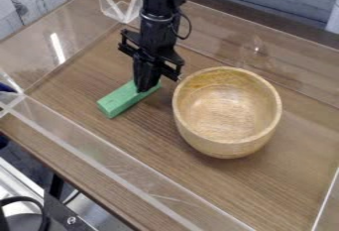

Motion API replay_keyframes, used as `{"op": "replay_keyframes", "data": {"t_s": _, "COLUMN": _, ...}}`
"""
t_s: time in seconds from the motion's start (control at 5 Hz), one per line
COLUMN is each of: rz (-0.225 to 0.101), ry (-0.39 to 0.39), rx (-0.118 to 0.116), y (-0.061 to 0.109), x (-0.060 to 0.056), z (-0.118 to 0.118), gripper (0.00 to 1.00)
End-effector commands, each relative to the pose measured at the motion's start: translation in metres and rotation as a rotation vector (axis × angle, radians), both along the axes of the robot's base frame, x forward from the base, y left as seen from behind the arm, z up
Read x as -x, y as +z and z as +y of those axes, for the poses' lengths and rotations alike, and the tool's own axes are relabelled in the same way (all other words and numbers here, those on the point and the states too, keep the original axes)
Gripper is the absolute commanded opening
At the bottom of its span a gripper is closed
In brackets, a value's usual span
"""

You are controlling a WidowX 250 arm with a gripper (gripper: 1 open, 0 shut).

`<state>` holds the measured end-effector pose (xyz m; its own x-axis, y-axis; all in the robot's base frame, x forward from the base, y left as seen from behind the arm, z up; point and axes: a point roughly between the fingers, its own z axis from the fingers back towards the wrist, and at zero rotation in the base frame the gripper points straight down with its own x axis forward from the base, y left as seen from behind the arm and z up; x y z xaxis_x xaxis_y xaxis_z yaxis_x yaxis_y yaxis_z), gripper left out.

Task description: Put the green block in the brown bowl

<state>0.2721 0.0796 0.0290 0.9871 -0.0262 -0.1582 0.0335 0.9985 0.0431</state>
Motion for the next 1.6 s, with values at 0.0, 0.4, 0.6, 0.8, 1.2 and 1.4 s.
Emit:
{"op": "replay_keyframes", "data": {"t_s": 0.0, "rz": -0.029, "ry": 0.011, "rx": -0.004, "y": 0.015, "x": -0.002, "z": -0.001, "gripper": 0.0}}
{"op": "replay_keyframes", "data": {"t_s": 0.4, "rz": -0.059, "ry": 0.022, "rx": -0.01, "y": 0.037, "x": -0.005, "z": -0.005, "gripper": 0.0}}
{"op": "replay_keyframes", "data": {"t_s": 0.6, "rz": -0.079, "ry": 0.027, "rx": -0.012, "y": 0.049, "x": -0.007, "z": -0.008, "gripper": 0.0}}
{"op": "replay_keyframes", "data": {"t_s": 0.8, "rz": -0.108, "ry": 0.035, "rx": -0.016, "y": 0.069, "x": -0.009, "z": -0.012, "gripper": 0.0}}
{"op": "replay_keyframes", "data": {"t_s": 1.2, "rz": -0.103, "ry": 0.011, "rx": -0.008, "y": 0.065, "x": -0.007, "z": -0.009, "gripper": 1.0}}
{"op": "replay_keyframes", "data": {"t_s": 1.4, "rz": -0.089, "ry": -0.012, "rx": -0.007, "y": 0.058, "x": -0.005, "z": -0.003, "gripper": 1.0}}
